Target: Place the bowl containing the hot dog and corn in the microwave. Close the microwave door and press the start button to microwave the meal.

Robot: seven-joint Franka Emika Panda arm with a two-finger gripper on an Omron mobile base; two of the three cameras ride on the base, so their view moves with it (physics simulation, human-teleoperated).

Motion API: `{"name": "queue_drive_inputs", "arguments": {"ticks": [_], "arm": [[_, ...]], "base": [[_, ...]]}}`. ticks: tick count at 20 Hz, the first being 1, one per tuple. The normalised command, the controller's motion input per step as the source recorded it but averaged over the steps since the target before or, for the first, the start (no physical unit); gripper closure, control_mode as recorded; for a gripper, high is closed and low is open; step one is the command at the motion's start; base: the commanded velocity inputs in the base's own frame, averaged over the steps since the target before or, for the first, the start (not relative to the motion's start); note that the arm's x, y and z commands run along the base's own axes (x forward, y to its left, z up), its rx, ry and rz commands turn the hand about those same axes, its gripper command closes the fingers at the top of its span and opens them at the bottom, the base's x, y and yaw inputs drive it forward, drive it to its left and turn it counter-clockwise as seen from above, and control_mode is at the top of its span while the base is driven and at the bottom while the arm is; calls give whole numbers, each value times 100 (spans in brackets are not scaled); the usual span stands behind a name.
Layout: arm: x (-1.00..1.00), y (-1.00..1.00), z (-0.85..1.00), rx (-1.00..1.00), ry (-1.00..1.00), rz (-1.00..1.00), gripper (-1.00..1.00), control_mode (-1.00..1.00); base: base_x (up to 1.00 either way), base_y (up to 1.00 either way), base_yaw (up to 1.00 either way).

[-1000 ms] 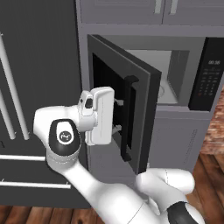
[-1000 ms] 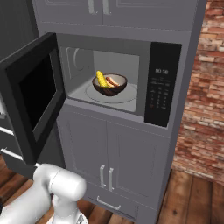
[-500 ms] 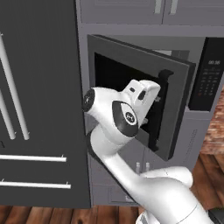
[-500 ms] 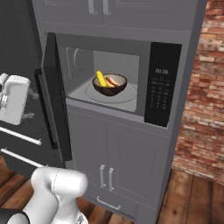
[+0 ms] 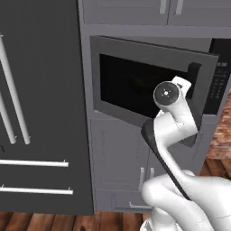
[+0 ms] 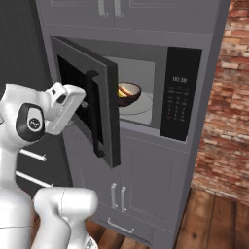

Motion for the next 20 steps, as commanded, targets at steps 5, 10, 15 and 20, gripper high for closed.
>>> {"name": "queue_drive_inputs", "arguments": {"ticks": [5,10,15,20], "arm": [[100,-48,-37,1,-10,45,-100,-100],[100,-38,-13,0,-12,39,-100,-100],[95,-6,9,0,-1,17,-100,-100],[84,0,53,0,14,1,-100,-100]], "base": [[0,0,0],[0,0,0],[0,0,0],[0,0,0]]}}
